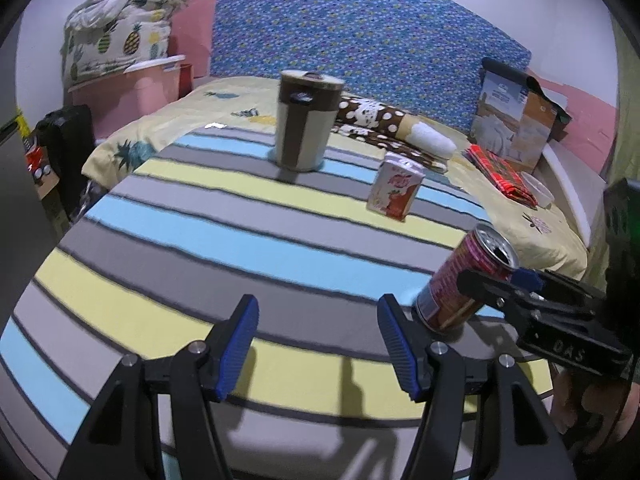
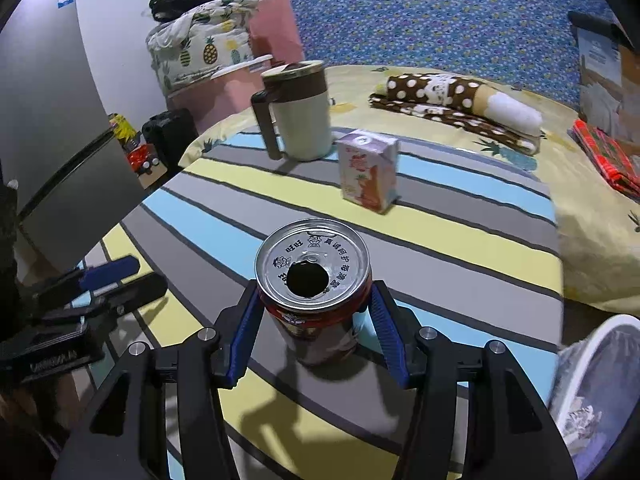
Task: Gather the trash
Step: 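Grasp the pink juice carton with the left tool while the right tool holds the red can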
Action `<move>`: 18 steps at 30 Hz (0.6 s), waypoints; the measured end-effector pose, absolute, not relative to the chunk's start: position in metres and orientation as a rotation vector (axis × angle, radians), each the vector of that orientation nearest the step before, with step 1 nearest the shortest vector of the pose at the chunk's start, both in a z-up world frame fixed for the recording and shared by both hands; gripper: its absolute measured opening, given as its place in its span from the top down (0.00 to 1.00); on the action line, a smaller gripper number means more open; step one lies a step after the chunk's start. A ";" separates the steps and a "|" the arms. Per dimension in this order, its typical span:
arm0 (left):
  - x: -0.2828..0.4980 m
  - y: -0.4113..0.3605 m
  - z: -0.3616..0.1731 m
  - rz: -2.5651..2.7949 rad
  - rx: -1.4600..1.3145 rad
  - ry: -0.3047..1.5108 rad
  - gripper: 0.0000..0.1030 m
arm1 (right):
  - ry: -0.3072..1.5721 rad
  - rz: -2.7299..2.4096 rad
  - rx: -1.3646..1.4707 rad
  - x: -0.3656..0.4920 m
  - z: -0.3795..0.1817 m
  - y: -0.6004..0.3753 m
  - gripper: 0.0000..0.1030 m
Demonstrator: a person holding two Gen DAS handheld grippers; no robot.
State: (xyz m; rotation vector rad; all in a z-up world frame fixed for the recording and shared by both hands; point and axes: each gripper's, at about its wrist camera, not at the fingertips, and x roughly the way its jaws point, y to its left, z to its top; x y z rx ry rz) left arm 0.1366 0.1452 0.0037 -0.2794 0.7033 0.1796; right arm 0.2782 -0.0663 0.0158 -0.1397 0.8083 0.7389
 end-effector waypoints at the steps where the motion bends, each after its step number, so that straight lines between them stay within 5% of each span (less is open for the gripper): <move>1: 0.140 0.143 0.005 0.171 -0.271 0.699 0.38 | 0.808 0.733 -0.137 0.279 0.017 -0.070 0.46; 18: 0.254 0.099 0.009 0.023 -0.152 0.718 0.38 | 0.821 0.638 -0.074 0.295 0.014 -0.127 0.46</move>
